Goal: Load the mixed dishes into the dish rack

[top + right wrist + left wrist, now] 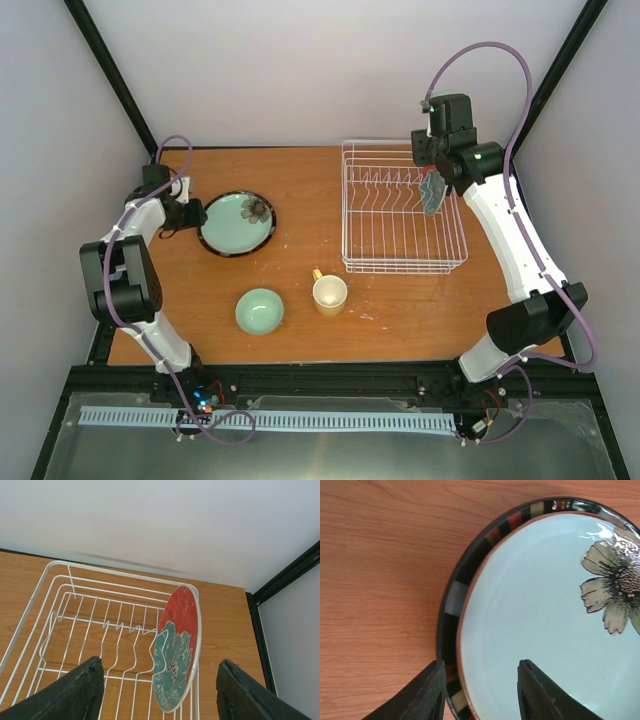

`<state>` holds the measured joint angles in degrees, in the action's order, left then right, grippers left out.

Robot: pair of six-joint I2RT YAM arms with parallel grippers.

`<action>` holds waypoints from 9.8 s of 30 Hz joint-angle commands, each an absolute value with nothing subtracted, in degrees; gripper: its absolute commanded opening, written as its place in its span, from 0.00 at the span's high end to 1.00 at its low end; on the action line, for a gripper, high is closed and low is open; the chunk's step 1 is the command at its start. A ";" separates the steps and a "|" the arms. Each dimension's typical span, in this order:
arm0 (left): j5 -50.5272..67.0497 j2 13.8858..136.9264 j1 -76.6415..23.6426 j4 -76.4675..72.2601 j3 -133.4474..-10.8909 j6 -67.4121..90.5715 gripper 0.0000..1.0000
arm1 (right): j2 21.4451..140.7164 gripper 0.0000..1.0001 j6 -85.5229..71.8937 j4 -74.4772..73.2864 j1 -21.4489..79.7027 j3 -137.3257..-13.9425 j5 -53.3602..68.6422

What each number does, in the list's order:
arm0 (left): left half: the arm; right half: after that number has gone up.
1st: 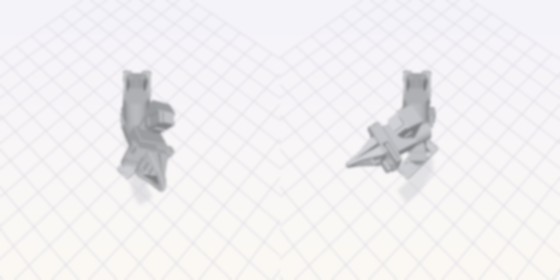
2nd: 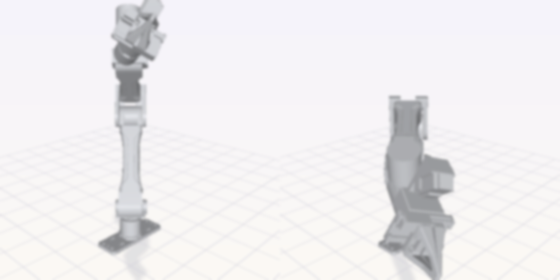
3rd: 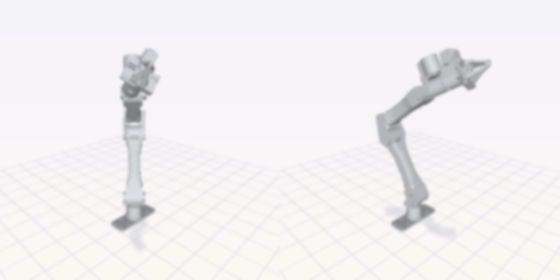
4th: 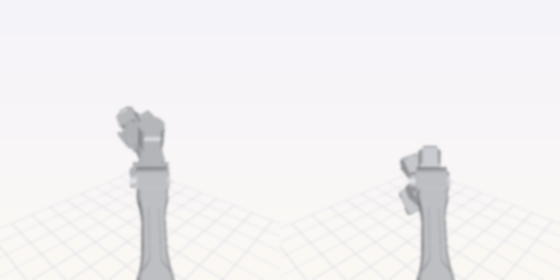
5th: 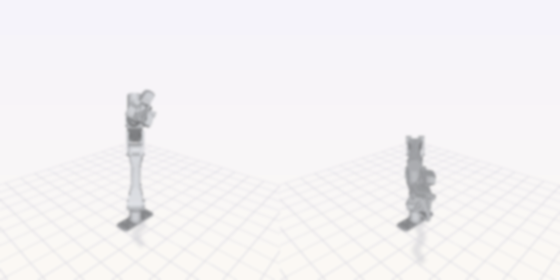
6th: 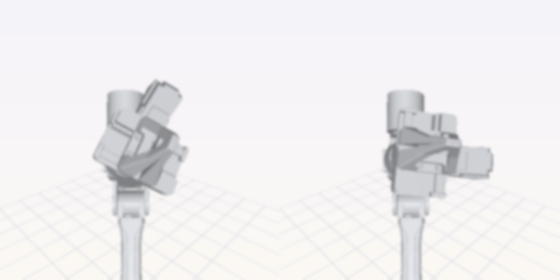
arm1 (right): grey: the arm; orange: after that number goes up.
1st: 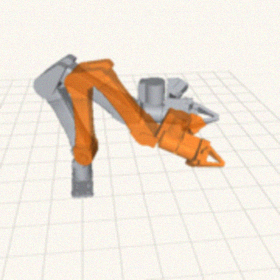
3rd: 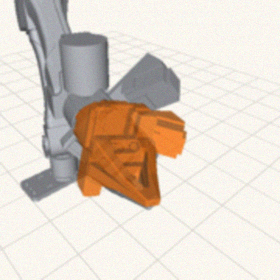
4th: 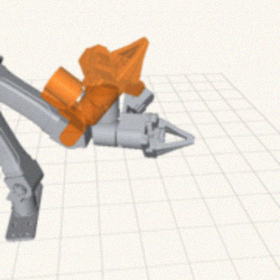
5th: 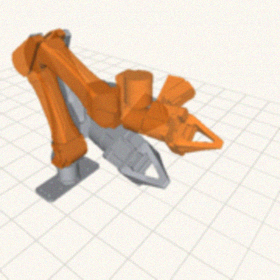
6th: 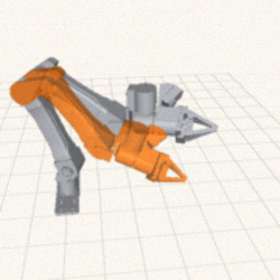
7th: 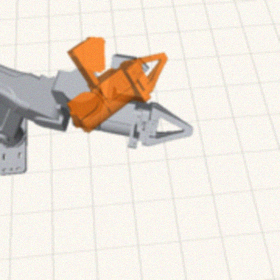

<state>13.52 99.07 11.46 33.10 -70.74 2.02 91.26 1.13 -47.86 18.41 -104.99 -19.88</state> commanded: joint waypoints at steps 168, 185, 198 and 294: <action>37.98 101.56 11.54 19.79 -63.48 4.75 0.59 | 143.60 0.97 -10.55 -49.47 39.02 -136.14 38.97; 47.74 102.31 11.63 15.20 -60.99 7.17 0.99 | 141.44 0.97 -11.20 -48.23 37.74 -133.51 39.71; 66.46 95.33 16.22 14.49 -65.74 13.24 0.99 | 137.24 0.70 -14.19 -44.55 33.85 -129.19 46.17; 14.66 80.73 13.10 22.18 -69.79 3.87 0.00 | 103.11 0.97 -9.30 -50.89 14.62 -107.89 -29.70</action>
